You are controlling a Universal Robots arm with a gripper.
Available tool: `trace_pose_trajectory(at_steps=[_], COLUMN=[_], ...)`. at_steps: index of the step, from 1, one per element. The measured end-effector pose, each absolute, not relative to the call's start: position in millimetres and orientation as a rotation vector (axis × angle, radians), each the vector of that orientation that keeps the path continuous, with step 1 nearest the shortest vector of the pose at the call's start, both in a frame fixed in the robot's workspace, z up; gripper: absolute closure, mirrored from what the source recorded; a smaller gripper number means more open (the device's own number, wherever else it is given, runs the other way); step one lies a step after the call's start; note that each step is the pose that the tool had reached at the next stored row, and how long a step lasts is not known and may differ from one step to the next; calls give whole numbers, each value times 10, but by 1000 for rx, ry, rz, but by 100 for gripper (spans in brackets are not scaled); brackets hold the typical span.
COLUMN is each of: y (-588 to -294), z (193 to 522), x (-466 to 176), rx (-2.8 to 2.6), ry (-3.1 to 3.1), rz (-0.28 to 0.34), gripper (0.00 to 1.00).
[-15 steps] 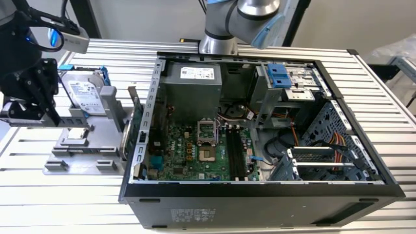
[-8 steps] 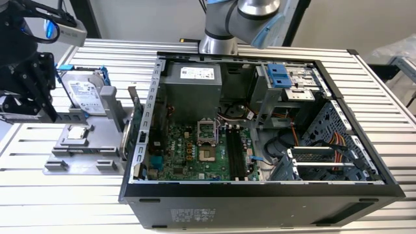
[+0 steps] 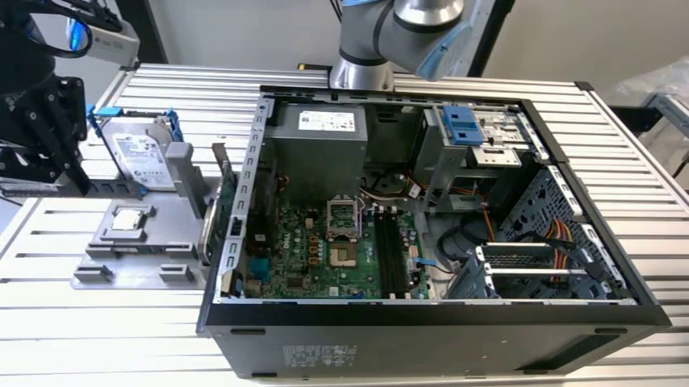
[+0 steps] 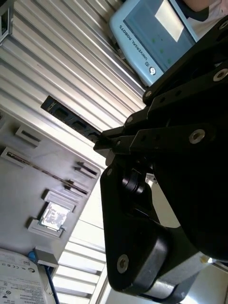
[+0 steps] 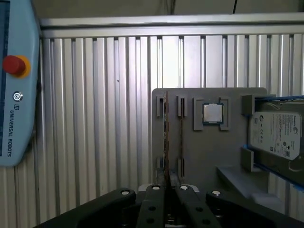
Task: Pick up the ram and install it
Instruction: 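Pick up the ram and move it above insertion slot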
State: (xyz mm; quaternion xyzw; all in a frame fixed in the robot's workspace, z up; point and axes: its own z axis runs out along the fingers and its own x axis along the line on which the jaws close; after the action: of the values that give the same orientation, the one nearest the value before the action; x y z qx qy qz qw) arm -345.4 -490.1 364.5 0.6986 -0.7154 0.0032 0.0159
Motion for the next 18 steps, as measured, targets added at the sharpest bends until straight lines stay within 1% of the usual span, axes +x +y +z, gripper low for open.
trace_pose_trajectory(at_steps=[6, 18], y=[-4901, -4901], z=[3711, 3714], x=[-3454, -3422], rx=[2173, 2173], ry=[-2225, -2225], rz=[10, 10], gripper=[100, 100])
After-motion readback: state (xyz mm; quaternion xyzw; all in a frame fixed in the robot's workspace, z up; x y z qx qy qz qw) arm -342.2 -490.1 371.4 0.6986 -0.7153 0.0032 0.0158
